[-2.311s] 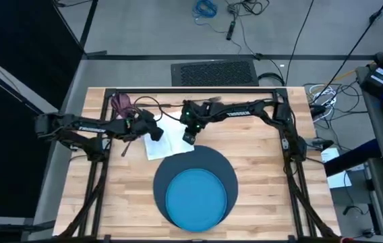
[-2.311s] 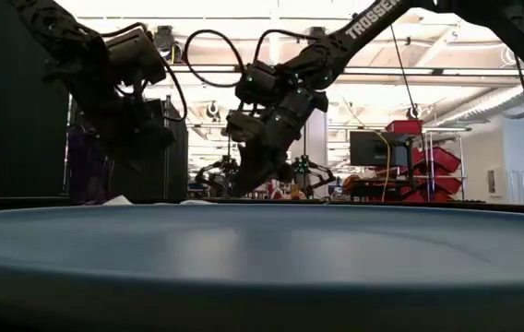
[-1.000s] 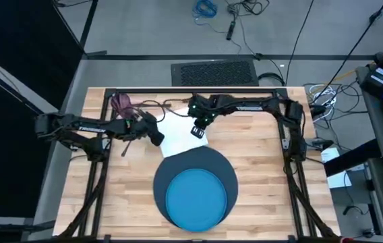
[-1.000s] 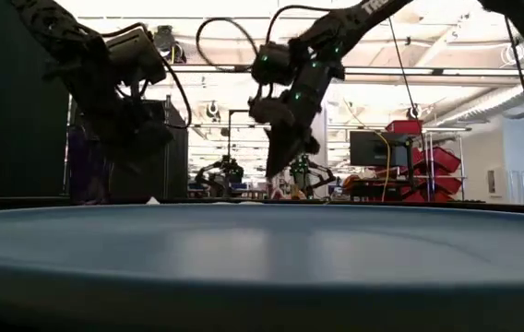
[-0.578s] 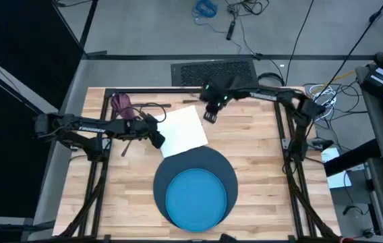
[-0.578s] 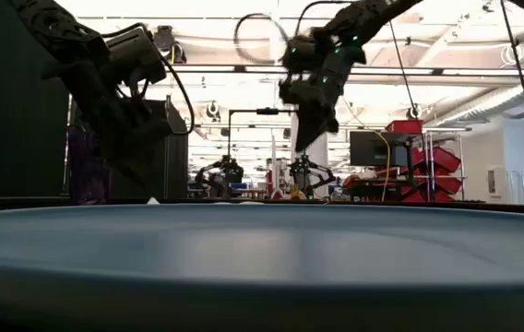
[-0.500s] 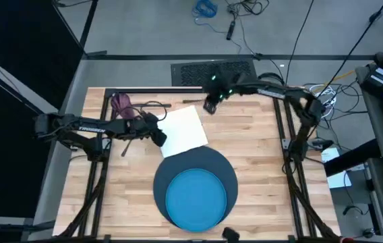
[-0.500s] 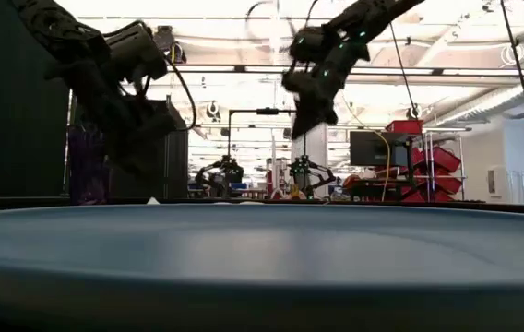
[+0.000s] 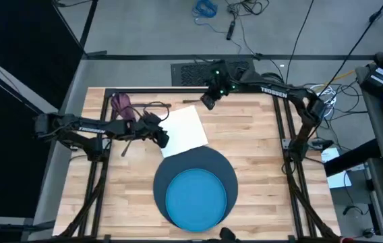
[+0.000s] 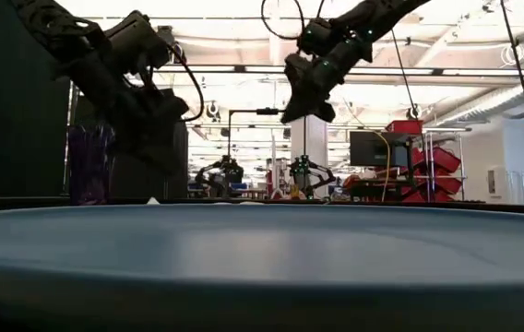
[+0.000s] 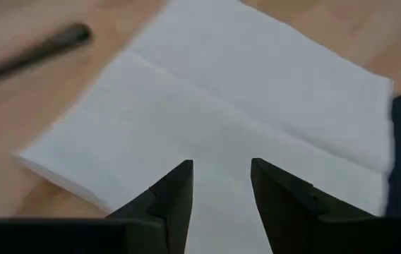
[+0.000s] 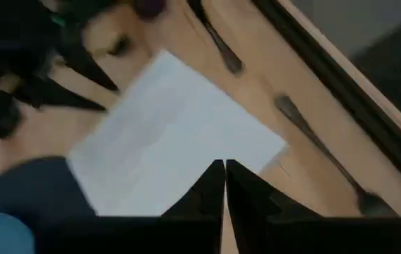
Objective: Set table place
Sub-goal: Fold the white table napkin
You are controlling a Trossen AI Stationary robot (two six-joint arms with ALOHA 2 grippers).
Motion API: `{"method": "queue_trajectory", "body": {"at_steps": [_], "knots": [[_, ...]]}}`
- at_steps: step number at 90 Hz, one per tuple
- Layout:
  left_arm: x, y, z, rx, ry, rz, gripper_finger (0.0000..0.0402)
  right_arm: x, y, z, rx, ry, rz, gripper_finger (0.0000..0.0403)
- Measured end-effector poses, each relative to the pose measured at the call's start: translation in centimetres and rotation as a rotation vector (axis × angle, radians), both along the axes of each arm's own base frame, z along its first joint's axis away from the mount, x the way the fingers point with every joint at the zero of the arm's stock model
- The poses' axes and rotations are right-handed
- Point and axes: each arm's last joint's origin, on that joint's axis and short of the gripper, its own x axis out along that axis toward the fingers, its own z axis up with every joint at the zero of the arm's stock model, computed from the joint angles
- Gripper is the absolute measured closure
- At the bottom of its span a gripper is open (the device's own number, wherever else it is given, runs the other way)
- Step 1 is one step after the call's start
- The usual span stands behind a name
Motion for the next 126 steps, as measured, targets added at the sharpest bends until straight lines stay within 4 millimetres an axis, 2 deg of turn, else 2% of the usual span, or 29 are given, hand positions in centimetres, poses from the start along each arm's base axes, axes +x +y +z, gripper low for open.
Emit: {"method": "queue_trajectory", "body": {"at_steps": [17,39,49,60,75,91,105,126], "knots": [[-0.6,-0.8,-0.7,-0.181,0.060,-0.133,0.0272,-0.2,-0.2,-1.2,0.097,0.019,0.080,0.0386],[0.2,-2.4,-0.2,-0.289,-0.030,-0.307,0.0272,1.0,-1.6,-5.5,0.129,0.107,0.094,0.0286],[0.5,-2.7,0.0,-0.289,-0.059,-0.319,0.0272,1.3,-1.7,-6.0,0.105,0.104,0.119,0.0245],[0.5,-2.9,0.0,-0.366,-0.060,-0.283,0.0272,1.5,-1.9,-5.8,0.073,0.070,0.125,0.0220],[0.2,-3.8,-0.3,-0.427,-0.018,-0.268,0.0272,1.9,-3.1,-6.4,0.066,0.025,0.103,0.0213],[0.4,-4.9,-0.4,-0.368,-0.007,-0.248,0.0272,1.7,-4.6,-8.0,0.163,0.002,0.055,0.0215],[0.5,-5.2,-0.6,-0.322,0.007,-0.225,0.0272,1.7,-4.9,-8.6,0.210,0.013,0.010,0.0215],[0.7,-6.1,-1.9,-0.292,0.077,-0.231,0.0272,2.2,-4.9,-10.6,0.277,0.058,-0.017,0.0215]]}}
